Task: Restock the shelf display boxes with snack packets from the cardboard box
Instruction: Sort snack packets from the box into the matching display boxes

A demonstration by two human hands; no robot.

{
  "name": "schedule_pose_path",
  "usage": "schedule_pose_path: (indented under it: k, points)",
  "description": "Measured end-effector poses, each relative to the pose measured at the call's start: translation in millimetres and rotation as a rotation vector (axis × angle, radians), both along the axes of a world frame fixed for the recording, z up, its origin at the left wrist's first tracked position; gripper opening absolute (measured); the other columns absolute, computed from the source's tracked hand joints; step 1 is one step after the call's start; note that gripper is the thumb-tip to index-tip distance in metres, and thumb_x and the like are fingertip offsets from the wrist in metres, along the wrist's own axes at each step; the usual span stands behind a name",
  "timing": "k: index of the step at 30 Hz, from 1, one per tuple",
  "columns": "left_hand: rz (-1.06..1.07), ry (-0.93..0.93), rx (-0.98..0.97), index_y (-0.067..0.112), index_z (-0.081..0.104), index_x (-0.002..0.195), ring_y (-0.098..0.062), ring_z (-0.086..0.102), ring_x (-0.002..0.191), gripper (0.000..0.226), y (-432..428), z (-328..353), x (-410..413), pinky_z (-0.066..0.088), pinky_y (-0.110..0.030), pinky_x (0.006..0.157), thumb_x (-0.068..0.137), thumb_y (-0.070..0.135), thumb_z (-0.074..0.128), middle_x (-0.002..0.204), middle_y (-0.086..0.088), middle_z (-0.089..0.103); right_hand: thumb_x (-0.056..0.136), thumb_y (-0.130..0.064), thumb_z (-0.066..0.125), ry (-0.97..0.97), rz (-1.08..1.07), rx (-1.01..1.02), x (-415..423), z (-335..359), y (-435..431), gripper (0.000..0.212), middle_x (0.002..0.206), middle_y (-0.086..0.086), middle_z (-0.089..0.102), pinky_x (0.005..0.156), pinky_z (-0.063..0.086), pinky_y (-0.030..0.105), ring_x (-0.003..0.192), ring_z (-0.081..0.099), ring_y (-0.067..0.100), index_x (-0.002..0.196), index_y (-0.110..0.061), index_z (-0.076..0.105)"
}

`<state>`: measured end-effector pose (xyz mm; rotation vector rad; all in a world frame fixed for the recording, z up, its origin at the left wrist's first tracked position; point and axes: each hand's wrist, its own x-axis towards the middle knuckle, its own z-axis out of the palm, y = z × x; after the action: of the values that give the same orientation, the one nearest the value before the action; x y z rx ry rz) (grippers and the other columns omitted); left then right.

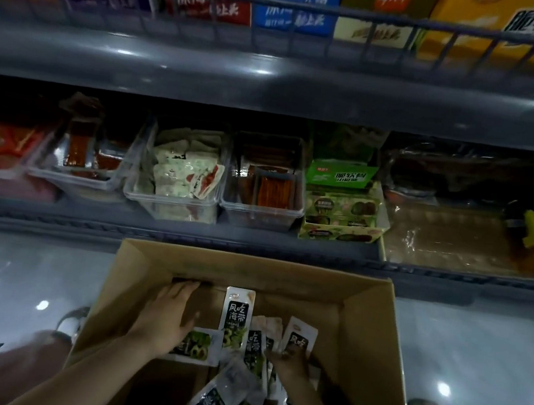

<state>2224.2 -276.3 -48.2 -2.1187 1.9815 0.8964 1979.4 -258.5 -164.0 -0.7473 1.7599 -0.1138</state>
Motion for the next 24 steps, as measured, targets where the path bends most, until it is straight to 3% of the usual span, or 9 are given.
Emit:
schedule_pose_path:
  k: [2,5,7,9,13,16,18,21,24]
  points:
    - [0.017,0.004,0.005,0.024,0.019,0.15,-0.016,0.027,0.139,0.063,1,-7,5,0.028,-0.032,0.114,0.096,0.041,0.046,0.152,0.004,0.029,0.083,-0.014,0.072,-0.03,-0.043,0.035,12,-15,0,0.025,0.078,0.009,0.048,0.085,0.043,0.025,0.083,0.051,0.024,0.082,0.001,0.052]
    - [0.041,0.017,0.02,0.025,0.02,0.15,-0.016,0.029,0.137,0.062,2,-14,9,0.03,-0.032,0.113,0.096,0.041,0.046,0.149,0.005,0.033,0.087,-0.019,0.068,-0.068,0.022,0.053,32,-20,3,0.039,0.112,0.018,0.065,0.077,0.044,0.024,0.101,0.06,0.025,0.117,0.004,0.059]
    - [0.052,0.021,0.029,0.026,0.019,0.15,-0.015,0.029,0.138,0.063,3,-16,12,0.03,-0.031,0.113,0.096,0.041,0.047,0.149,0.006,0.033,0.093,-0.011,0.058,-0.037,0.123,0.043,43,-19,6,0.026,0.115,0.02,0.065,0.083,0.047,0.023,0.11,0.06,0.031,0.115,0.003,0.062]
    - [0.063,0.029,0.034,0.027,0.018,0.15,-0.015,0.025,0.14,0.063,4,-15,14,0.028,-0.032,0.114,0.096,0.04,0.047,0.151,0.006,0.03,0.098,-0.006,0.048,0.042,0.257,-0.049,47,-17,11,0.023,0.111,0.022,0.063,0.074,0.048,0.019,0.107,0.057,0.036,0.116,0.004,0.059]
    - [0.01,-0.006,0.02,0.025,0.016,0.151,-0.015,0.024,0.14,0.063,4,-9,16,0.027,-0.031,0.114,0.097,0.041,0.043,0.152,0.005,0.029,0.089,-0.017,0.066,-0.023,0.03,-0.068,45,-19,17,0.028,0.108,0.014,0.064,0.069,0.042,0.018,0.103,0.061,0.027,0.112,-0.005,0.059]
    - [-0.076,-0.079,0.016,0.025,0.013,0.152,-0.016,0.023,0.14,0.064,7,-2,15,0.022,-0.031,0.116,0.097,0.044,0.04,0.153,0.005,0.025,0.085,-0.005,0.069,-0.015,-0.031,-0.201,25,-7,8,0.012,0.098,0.018,0.068,0.086,0.052,0.036,0.1,0.064,0.034,0.095,-0.001,0.063]
    - [-0.112,-0.109,0.021,0.026,0.012,0.152,-0.015,0.023,0.14,0.065,10,5,13,0.018,-0.03,0.117,0.097,0.045,0.04,0.154,0.006,0.024,0.086,-0.005,0.067,-0.012,0.056,-0.291,5,0,0,0.01,0.095,0.018,0.068,0.087,0.052,0.046,0.095,0.064,0.032,0.093,0.001,0.062]
    - [-0.117,-0.1,0.01,0.026,0.013,0.152,-0.017,0.02,0.142,0.066,10,24,4,0.014,-0.032,0.117,0.096,0.049,0.04,0.155,0.005,0.022,0.085,-0.018,0.07,-0.026,0.297,-0.355,-19,33,-11,0.018,0.089,0.009,0.067,0.079,0.053,0.041,0.086,0.064,0.024,0.089,-0.006,0.057]
    - [-0.095,0.003,0.096,0.024,0.017,0.151,-0.02,0.026,0.14,0.068,4,51,-12,0.022,-0.033,0.114,0.094,0.056,0.04,0.154,0.001,0.026,0.08,-0.031,0.076,-0.143,0.297,-0.327,-27,98,-25,0.031,0.102,0.005,0.068,0.083,0.053,0.031,0.096,0.066,0.02,0.098,-0.012,0.06]
